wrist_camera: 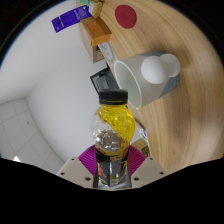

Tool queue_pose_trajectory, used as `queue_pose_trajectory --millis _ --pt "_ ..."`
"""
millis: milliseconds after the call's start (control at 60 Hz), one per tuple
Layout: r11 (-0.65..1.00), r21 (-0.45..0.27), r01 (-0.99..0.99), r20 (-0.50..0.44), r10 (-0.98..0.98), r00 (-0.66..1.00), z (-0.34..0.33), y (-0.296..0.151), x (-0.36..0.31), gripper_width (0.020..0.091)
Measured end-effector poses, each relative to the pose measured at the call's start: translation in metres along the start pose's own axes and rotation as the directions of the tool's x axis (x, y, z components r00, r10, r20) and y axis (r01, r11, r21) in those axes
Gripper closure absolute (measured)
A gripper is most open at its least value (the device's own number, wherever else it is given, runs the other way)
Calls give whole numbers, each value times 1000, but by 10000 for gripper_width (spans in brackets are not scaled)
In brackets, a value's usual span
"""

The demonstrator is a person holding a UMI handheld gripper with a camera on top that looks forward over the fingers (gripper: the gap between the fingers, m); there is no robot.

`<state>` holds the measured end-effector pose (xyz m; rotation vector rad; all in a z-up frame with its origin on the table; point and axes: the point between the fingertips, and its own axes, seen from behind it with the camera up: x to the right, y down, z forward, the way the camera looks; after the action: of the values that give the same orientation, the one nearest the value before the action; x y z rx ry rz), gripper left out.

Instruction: Pour water

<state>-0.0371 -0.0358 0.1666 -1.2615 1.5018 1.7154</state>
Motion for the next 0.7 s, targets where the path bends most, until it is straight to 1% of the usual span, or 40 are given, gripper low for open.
queue_pose_trajectory --millis 100,200,267,350,433,533,583,617,700 --pt "1000 -13 23 -24 -23 999 2 1 2 735" --pt "994 -39 105 -38 -107 994 0 5 -7 736" --pt "977 -60 206 -42 -209 977 -7 8 -23 736" --pt "910 -72 408 -50 -412 910 -11 5 -46 736" --pt "775 -56 629 -42 -632 774 -23 -13 -86 734" --pt "532 -28 847 -74 -846 529 -38 -42 -127 734" --pt "409 -15 912 -95 -909 406 -52 -62 -150 732" --pt "317 -16 948 -123 -942 312 -53 -80 -154 733" --pt "109 -38 993 -183 -978 100 -66 -120 -166 732"
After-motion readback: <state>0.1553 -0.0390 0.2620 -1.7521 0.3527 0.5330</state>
